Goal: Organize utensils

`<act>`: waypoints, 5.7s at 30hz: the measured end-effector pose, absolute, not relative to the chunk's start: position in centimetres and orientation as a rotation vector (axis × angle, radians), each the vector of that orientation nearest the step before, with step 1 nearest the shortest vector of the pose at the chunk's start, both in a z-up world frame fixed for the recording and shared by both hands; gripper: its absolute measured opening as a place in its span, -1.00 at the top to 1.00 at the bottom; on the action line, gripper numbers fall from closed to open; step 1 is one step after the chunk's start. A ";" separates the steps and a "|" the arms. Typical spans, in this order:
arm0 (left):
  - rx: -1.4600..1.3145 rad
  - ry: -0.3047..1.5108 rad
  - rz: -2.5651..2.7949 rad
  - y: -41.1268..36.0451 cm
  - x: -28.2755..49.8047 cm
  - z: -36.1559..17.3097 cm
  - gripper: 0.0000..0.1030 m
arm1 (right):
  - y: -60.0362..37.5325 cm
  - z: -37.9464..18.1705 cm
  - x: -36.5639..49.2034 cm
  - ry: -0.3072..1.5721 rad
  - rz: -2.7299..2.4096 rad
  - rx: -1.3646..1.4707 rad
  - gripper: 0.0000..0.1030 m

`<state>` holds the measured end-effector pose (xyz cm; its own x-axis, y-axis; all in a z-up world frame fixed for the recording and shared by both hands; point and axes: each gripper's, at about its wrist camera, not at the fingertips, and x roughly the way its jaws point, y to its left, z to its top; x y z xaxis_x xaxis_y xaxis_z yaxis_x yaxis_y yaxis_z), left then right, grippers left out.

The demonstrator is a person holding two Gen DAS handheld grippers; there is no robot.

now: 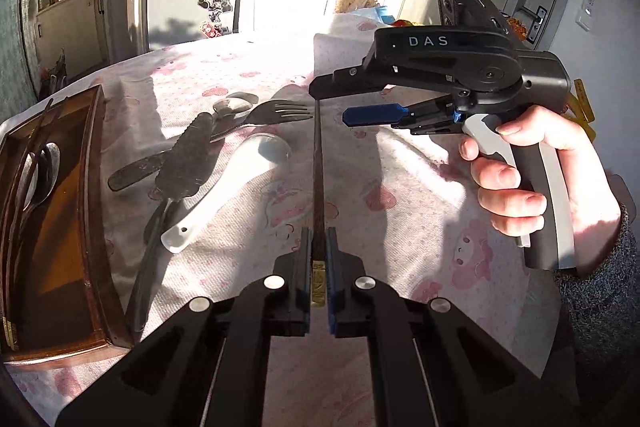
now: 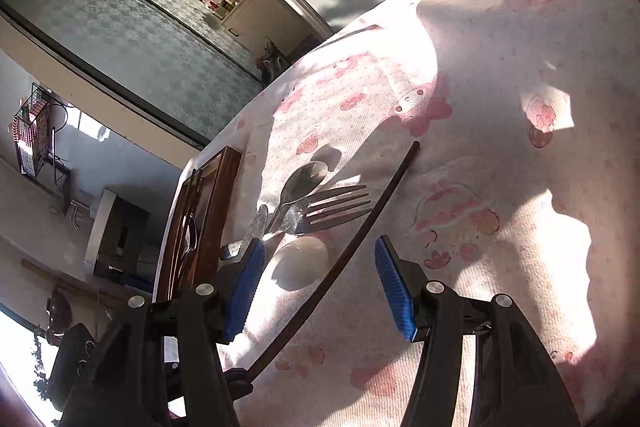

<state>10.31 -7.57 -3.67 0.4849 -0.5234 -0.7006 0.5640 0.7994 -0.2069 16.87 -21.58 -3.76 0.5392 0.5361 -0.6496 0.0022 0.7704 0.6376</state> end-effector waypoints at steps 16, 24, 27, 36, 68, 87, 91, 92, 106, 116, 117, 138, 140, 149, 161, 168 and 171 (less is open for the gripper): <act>0.012 0.782 -0.698 -6.7 9.0 -2.1 0.87 | -21.1 -5.0 17.8 0.977 0.288 0.651 0.64; 0.022 0.735 -0.669 -3.8 7.8 -1.0 0.87 | -16.6 -0.5 18.3 0.923 0.328 0.529 0.68; 0.034 0.720 -0.624 -1.6 7.5 -0.7 0.87 | -13.3 0.7 19.2 0.921 0.376 0.491 0.70; 0.014 0.746 -0.451 7.5 9.4 -1.2 0.87 | -1.3 1.5 24.4 0.953 0.517 0.376 0.72; 0.161 0.666 -0.350 7.2 9.5 -0.2 -0.37 | -15.8 2.1 17.5 0.899 0.428 0.422 -0.12; 0.163 0.738 -0.559 -3.5 11.5 -2.5 -0.37 | -18.2 -5.7 15.9 1.011 0.443 0.742 -0.25; 0.171 0.733 -0.574 -3.8 11.7 -2.5 -0.37 | -19.2 -6.1 17.2 0.993 0.398 0.801 -0.25; 0.169 0.733 -0.575 -3.7 11.7 -2.5 -0.37 | -19.3 -6.3 17.6 0.991 0.399 0.820 -0.25; 0.168 0.736 -0.587 -3.8 14.1 -2.5 -0.37 | -20.4 -8.0 22.5 0.970 0.362 1.001 0.27; 0.170 0.744 -0.568 -3.2 15.8 -2.8 -0.37 | -19.7 -8.2 23.9 0.933 0.369 1.003 0.75; 0.171 0.742 -0.570 -3.2 15.8 -2.8 -0.37 | -19.7 -8.0 23.7 0.918 0.376 0.993 0.75; 0.147 0.680 -0.593 -6.3 16.6 -1.0 -0.42 | -22.3 2.3 19.1 0.660 0.535 0.893 0.95; 0.148 0.679 -0.595 -6.8 16.9 -1.0 -0.42 | -22.7 2.5 18.7 0.657 0.546 0.893 0.95; 0.130 0.682 -0.620 -7.8 18.8 -1.5 -0.11 | -23.1 3.7 16.9 0.656 0.641 0.925 0.95; 0.171 0.677 -0.488 0.0 16.0 0.6 0.55 | -15.7 4.9 19.2 0.705 0.797 0.923 0.95; 0.140 0.737 -0.335 7.2 15.0 -0.5 0.59 | -7.6 3.0 23.0 0.805 0.873 0.933 0.95; 0.116 0.774 -0.293 9.9 15.2 -1.1 0.59 | -5.0 1.8 24.6 0.853 0.893 0.937 0.95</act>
<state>15.25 9.92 -1.12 0.6773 -0.2181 -0.7027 0.3024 0.9532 -0.0043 24.56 -5.00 1.81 0.3786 0.9017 -0.2088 -0.2506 0.3170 0.9147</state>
